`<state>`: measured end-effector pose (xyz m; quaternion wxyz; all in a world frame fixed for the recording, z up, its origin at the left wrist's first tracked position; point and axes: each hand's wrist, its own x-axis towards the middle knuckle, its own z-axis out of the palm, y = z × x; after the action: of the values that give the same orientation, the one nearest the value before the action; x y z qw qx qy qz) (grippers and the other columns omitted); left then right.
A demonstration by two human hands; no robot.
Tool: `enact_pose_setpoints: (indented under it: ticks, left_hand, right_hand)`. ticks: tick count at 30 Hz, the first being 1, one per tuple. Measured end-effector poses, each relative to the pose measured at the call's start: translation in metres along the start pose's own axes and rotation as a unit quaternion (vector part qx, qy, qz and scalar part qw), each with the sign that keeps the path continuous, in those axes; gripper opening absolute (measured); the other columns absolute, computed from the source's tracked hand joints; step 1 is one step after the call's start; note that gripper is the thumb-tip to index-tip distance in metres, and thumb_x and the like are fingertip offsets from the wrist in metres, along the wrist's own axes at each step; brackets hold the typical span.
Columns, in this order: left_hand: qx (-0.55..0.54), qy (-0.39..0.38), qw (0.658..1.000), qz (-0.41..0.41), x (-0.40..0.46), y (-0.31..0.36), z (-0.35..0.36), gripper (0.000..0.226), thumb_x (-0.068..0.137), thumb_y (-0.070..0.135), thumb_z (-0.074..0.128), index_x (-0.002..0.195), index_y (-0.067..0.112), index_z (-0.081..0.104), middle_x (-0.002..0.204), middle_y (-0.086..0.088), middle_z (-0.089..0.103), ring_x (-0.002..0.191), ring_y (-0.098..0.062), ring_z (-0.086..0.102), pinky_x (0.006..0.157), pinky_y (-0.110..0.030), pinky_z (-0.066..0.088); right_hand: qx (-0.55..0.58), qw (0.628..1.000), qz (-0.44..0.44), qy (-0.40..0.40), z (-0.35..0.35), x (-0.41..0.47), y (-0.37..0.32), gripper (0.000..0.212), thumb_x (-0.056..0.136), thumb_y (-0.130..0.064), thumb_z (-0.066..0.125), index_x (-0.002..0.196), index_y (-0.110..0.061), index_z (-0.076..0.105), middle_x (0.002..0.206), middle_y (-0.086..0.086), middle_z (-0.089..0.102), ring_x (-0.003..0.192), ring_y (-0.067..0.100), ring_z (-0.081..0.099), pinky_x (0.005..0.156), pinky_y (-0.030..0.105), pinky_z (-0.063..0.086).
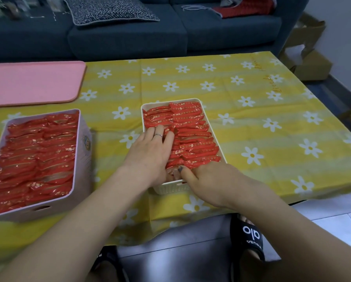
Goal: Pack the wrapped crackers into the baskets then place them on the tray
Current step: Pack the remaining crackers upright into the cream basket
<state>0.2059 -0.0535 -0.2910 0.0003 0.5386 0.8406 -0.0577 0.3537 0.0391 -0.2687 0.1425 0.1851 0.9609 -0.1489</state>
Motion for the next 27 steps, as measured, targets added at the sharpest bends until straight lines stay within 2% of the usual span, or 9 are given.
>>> enact_pose_setpoints:
  ticks: [3,8,11,15,17,20,23,25,27]
  left_hand:
    - [-0.003,0.009,1.0,-0.002,0.0,0.0,0.001,0.097,0.078,0.066,0.063,0.149,0.013,0.023,0.152,-0.013,0.028,0.137,-0.03,0.033,0.113,-0.038,0.03]
    - [-0.022,-0.014,1.0,-0.002,0.001,-0.001,0.0,0.104,0.076,0.073,0.053,0.153,0.013,0.018,0.155,-0.013,0.024,0.141,-0.03,0.029,0.117,-0.039,0.027]
    - [-0.095,-0.036,0.995,0.002,-0.001,-0.009,-0.006,0.116,0.062,0.084,0.04,0.155,0.017,0.02,0.158,-0.007,0.021,0.145,-0.025,0.022,0.121,-0.039,0.023]
    - [-0.188,-0.024,0.982,0.001,-0.005,-0.024,-0.013,0.121,0.055,0.093,0.033,0.157,0.028,0.021,0.16,0.0,0.019,0.149,-0.02,0.015,0.124,-0.038,0.018]
    - [-0.218,-0.022,0.976,-0.017,-0.005,-0.031,-0.011,0.117,0.061,0.093,0.039,0.158,0.031,0.018,0.163,0.0,0.015,0.151,-0.022,0.013,0.124,-0.041,0.017]
    - [-0.25,-0.026,0.966,-0.06,-0.002,-0.037,-0.004,0.096,0.087,0.074,0.048,0.161,0.025,0.011,0.169,-0.002,0.006,0.155,-0.023,0.006,0.126,-0.043,0.013]
    - [-0.261,-0.007,0.962,-0.077,0.001,-0.037,-0.001,0.085,0.097,0.062,0.045,0.162,0.025,0.004,0.17,-0.002,-0.003,0.156,-0.022,-0.001,0.127,-0.043,0.009]
    - [-0.297,-0.012,0.95,-0.099,0.004,-0.036,-0.001,0.082,0.1,0.057,0.045,0.162,0.026,0.001,0.17,0.0,-0.009,0.156,-0.021,-0.003,0.127,-0.042,0.008]
    - [-0.344,-0.021,0.93,-0.129,0.007,-0.034,0.003,0.081,0.102,0.051,0.046,0.162,0.025,-0.002,0.17,-0.001,-0.01,0.157,-0.02,0.0,0.126,-0.04,0.012]
  right_hand:
    - [-0.003,0.999,0.012,0.039,0.006,0.001,0.001,0.059,0.102,-0.055,0.019,0.093,-0.02,0.066,0.099,0.01,0.071,0.096,0.033,0.064,0.073,0.036,0.043]
    - [-0.005,1.0,0.012,0.012,0.001,0.004,0.003,0.063,0.103,-0.056,0.016,0.101,-0.019,0.067,0.103,0.013,0.07,0.1,0.033,0.063,0.083,0.039,0.049]
    - [0.012,1.0,0.016,0.015,0.002,0.005,0.004,0.065,0.101,-0.059,0.017,0.093,-0.019,0.068,0.099,0.011,0.07,0.097,0.031,0.063,0.078,0.037,0.047]
    - [0.037,0.995,0.005,0.087,-0.009,0.0,0.01,0.059,0.098,-0.058,0.025,0.083,-0.018,0.066,0.086,0.005,0.068,0.085,0.028,0.063,0.071,0.036,0.049]
    - [0.048,0.99,0.01,0.134,-0.018,-0.003,0.011,0.05,0.1,-0.052,0.032,0.072,-0.02,0.057,0.074,0.002,0.063,0.077,0.028,0.061,0.065,0.036,0.045]
    - [0.118,0.969,0.019,0.219,-0.02,0.0,0.017,0.04,0.103,-0.041,0.038,0.067,-0.025,0.045,0.066,-0.004,0.053,0.068,0.025,0.054,0.061,0.037,0.04]
    - [0.101,0.955,0.016,0.279,-0.008,0.01,0.023,0.03,0.103,-0.037,0.038,0.11,-0.02,0.062,0.108,0.003,0.062,0.102,0.025,0.056,0.089,0.04,0.045]
    - [0.072,0.96,0.03,0.27,-0.002,0.019,0.027,0.051,0.102,-0.042,0.033,0.145,-0.017,0.045,0.146,0.01,0.047,0.136,0.028,0.04,0.113,0.039,0.033]
    - [0.08,0.969,0.055,0.229,0.0,0.027,0.031,0.062,0.104,-0.046,0.028,0.159,-0.019,0.019,0.165,0.009,0.017,0.153,0.026,0.011,0.123,0.042,0.016]
